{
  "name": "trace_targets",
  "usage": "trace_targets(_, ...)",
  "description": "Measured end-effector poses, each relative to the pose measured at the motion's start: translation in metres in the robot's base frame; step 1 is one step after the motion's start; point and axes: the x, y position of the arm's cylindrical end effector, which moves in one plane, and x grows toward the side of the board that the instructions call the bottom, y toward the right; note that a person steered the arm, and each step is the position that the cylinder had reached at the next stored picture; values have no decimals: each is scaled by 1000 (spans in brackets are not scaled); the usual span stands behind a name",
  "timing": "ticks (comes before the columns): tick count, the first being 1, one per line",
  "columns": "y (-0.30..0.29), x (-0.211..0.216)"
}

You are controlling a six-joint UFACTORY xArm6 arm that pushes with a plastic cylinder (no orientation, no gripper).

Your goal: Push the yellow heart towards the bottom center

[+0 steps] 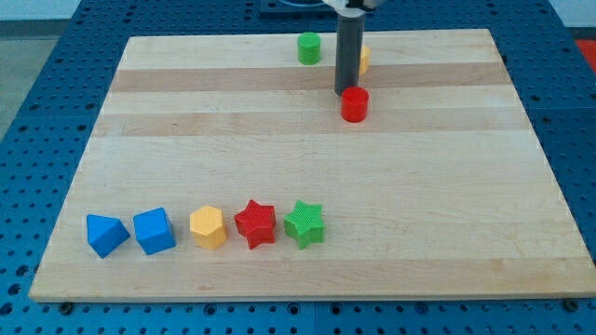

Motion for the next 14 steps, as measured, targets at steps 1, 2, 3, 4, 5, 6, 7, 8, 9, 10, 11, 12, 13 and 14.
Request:
trace_targets(1,15,15)
trace_targets(2,25,32)
trace_targets(3,37,51)
trace_targets(4,40,77)
trace_targets(5,40,103)
trace_targets(6,40,123)
trace_targets(7,36,116)
trace_targets(8,15,96)
trace_targets(9,1,89)
trace_targets(10,-1,89)
trace_targets(11,-1,97)
trace_targets(12,-1,110)
trace_targets(13,-1,125)
trace_targets(14,-1,139)
